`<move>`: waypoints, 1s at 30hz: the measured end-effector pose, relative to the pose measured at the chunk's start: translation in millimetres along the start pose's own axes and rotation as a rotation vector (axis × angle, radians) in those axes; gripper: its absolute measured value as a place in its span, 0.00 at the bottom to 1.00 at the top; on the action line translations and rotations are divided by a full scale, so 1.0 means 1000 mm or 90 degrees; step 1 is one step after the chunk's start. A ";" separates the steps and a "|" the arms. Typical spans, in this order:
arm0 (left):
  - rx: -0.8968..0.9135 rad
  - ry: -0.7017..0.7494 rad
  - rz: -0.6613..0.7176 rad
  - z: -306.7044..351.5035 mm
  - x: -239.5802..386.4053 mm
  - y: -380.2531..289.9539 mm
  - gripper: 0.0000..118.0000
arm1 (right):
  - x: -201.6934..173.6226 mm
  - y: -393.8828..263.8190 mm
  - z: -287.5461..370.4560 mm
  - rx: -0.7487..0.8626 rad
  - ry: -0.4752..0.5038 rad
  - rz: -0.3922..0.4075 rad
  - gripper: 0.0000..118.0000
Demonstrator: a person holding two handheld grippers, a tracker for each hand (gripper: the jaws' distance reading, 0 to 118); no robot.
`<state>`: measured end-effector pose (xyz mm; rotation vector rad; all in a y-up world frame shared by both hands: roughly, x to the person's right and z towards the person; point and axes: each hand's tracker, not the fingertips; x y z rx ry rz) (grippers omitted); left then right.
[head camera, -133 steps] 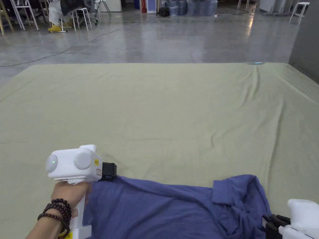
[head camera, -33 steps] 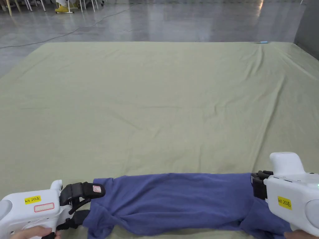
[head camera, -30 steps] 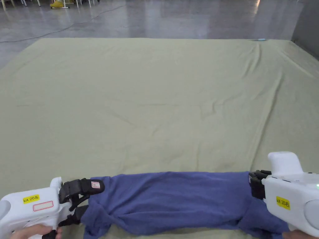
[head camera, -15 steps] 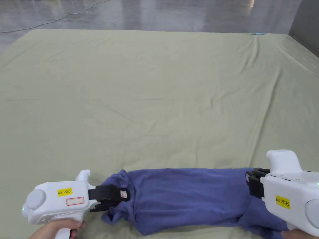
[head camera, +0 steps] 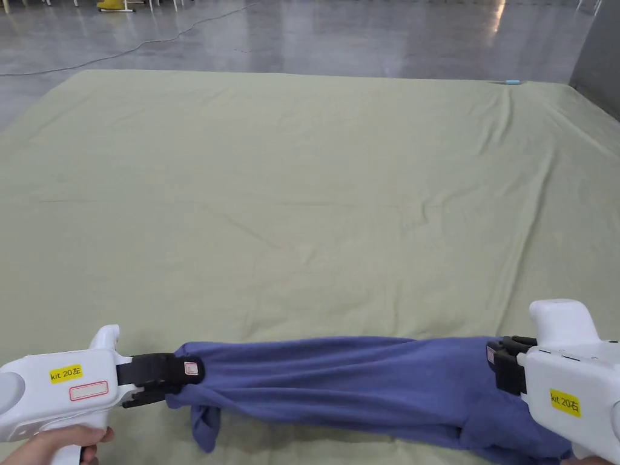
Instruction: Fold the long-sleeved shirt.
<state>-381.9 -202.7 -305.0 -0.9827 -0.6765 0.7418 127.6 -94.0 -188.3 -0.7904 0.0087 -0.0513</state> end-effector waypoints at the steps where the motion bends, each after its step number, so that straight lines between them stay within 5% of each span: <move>1: 0.010 0.007 -0.008 0.006 -0.001 -0.001 0.03 | -0.003 0.000 0.000 0.001 0.000 0.001 0.00; 15: 0.140 0.095 0.058 0.122 -0.033 0.019 0.03 | -0.033 0.005 -0.012 -0.006 0.035 0.039 0.00; 22: 0.096 -0.023 -0.052 0.078 0.079 0.014 0.03 | -0.029 0.003 -0.008 0.002 0.047 0.034 0.00; 30: -0.033 -0.073 -0.093 -0.067 0.201 -0.007 0.03 | -0.004 -0.005 0.005 0.016 0.035 0.002 0.00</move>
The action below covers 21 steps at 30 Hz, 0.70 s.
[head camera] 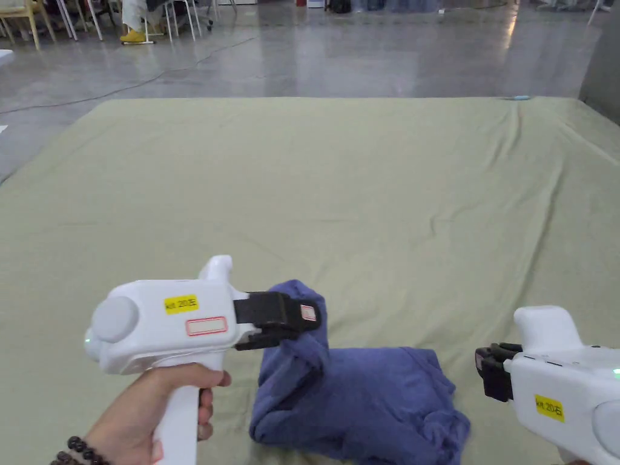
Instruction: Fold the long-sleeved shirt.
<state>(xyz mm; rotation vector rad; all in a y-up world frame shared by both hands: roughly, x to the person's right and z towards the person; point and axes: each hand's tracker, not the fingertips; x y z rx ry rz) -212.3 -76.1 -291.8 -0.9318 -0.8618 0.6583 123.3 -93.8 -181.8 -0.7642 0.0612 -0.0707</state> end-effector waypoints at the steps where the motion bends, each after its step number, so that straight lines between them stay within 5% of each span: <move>1: -0.035 0.010 0.002 -0.026 0.005 -0.003 0.03 | 0.005 0.000 0.003 0.000 0.001 -0.007 0.00; 8: -0.208 0.095 0.003 -0.143 -0.021 -0.025 0.09 | 0.039 -0.009 0.024 0.020 -0.027 -0.044 0.00; 9: -0.211 0.098 0.020 -0.148 -0.027 -0.026 0.22 | 0.044 -0.010 0.026 0.020 -0.030 -0.049 0.00; 11: -0.192 0.092 0.014 -0.148 -0.028 -0.028 0.80 | 0.053 -0.014 0.028 0.018 -0.037 -0.056 0.00; 12: -0.176 0.085 0.009 -0.144 -0.028 -0.027 0.89 | 0.056 -0.015 0.029 0.016 -0.038 -0.059 0.00; 19: 0.010 0.100 -0.023 -0.043 0.011 -0.016 0.92 | 0.065 -0.019 0.032 0.019 -0.038 -0.070 0.00; 20: 0.036 0.135 -0.035 -0.034 0.012 -0.020 0.82 | 0.064 -0.019 0.032 0.022 -0.034 -0.071 0.00; 21: 0.051 0.183 -0.070 -0.030 0.014 -0.026 0.60 | 0.063 -0.019 0.032 0.025 -0.029 -0.070 0.00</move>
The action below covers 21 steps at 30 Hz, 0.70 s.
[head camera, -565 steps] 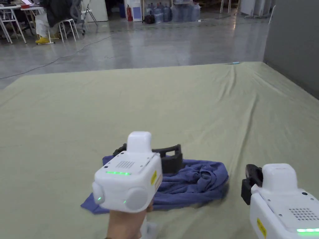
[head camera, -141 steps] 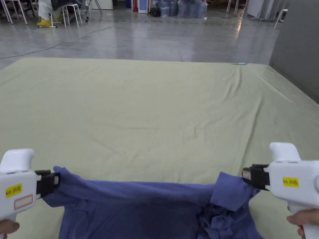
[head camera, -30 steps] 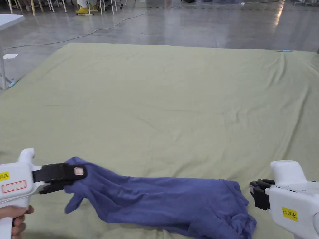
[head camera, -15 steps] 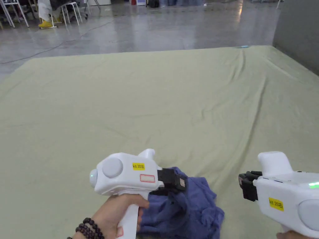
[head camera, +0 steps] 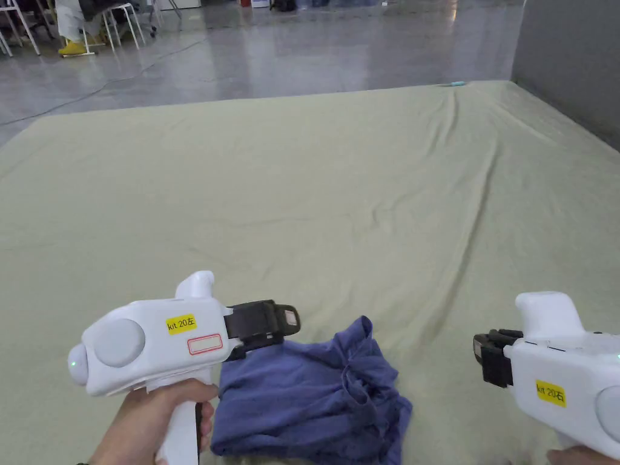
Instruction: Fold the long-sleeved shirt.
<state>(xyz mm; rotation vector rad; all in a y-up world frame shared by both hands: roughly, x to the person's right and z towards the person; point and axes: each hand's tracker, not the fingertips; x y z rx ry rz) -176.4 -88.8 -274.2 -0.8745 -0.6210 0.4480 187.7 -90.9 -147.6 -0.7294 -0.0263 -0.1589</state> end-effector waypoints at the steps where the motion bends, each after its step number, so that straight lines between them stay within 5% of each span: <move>1: 0.002 0.053 -0.042 -0.003 0.003 -0.005 0.24 | -0.001 0.000 0.000 0.001 0.005 0.001 0.00; 2: 0.000 0.121 -0.079 -0.008 0.006 -0.015 0.00 | -0.002 0.000 0.000 0.002 0.010 0.002 0.00; 12: -0.064 0.163 -0.134 -0.121 0.043 -0.086 0.00 | 0.001 -0.002 -0.002 0.000 0.041 0.003 0.00; 21: -0.094 0.103 -0.197 -0.177 0.089 -0.134 0.00 | 0.014 -0.008 0.001 -0.007 0.019 -0.003 0.00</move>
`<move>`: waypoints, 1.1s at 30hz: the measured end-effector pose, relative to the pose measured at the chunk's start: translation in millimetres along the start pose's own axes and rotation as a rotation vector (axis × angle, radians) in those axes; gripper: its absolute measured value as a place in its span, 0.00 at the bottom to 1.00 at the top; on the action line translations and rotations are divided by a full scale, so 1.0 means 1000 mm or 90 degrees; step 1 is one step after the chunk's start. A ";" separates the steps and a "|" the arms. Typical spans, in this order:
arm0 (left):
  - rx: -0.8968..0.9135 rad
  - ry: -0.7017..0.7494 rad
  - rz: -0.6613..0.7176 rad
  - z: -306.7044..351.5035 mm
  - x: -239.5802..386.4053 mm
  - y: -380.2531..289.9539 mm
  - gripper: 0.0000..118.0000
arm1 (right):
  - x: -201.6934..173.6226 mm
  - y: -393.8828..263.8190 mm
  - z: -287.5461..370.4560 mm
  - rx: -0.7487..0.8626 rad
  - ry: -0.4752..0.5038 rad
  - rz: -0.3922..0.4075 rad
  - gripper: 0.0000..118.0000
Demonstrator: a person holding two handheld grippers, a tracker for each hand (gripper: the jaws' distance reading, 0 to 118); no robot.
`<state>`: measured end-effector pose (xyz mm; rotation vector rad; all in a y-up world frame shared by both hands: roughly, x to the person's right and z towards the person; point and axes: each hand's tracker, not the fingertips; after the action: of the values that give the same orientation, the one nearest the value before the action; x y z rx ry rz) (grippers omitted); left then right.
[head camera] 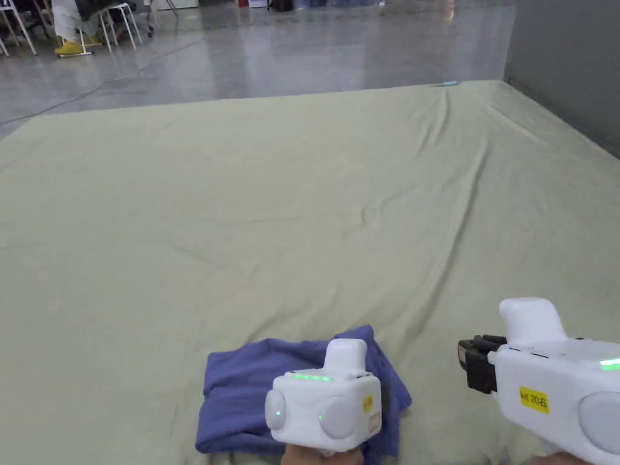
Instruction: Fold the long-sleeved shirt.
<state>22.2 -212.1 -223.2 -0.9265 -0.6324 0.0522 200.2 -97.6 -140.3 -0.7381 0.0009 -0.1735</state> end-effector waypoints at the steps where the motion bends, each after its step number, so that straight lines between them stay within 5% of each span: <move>1: -0.006 0.004 -0.011 -0.006 0.004 -0.003 0.00 | 0.000 -0.001 0.000 -0.003 -0.003 0.001 0.00; 9: 0.032 -0.057 0.042 0.044 -0.017 0.022 0.00 | -0.007 0.004 -0.002 -0.003 0.001 -0.008 0.00; 20: 0.097 0.041 0.106 0.150 -0.115 0.098 0.00 | -0.076 0.031 -0.110 -0.097 0.238 -0.069 0.00; 28: 0.047 -0.089 0.203 0.171 -0.187 0.066 0.00 | -0.056 0.005 -0.176 -0.221 0.211 -0.166 0.00; 33: 0.045 -0.148 0.279 0.158 -0.230 0.031 0.00 | -0.046 -0.013 -0.179 -0.204 0.210 -0.167 0.00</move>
<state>-242.9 -148.5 -290.3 -0.9850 -0.6261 0.5771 141.7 -219.8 -266.5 -1.0215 0.2514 -0.5540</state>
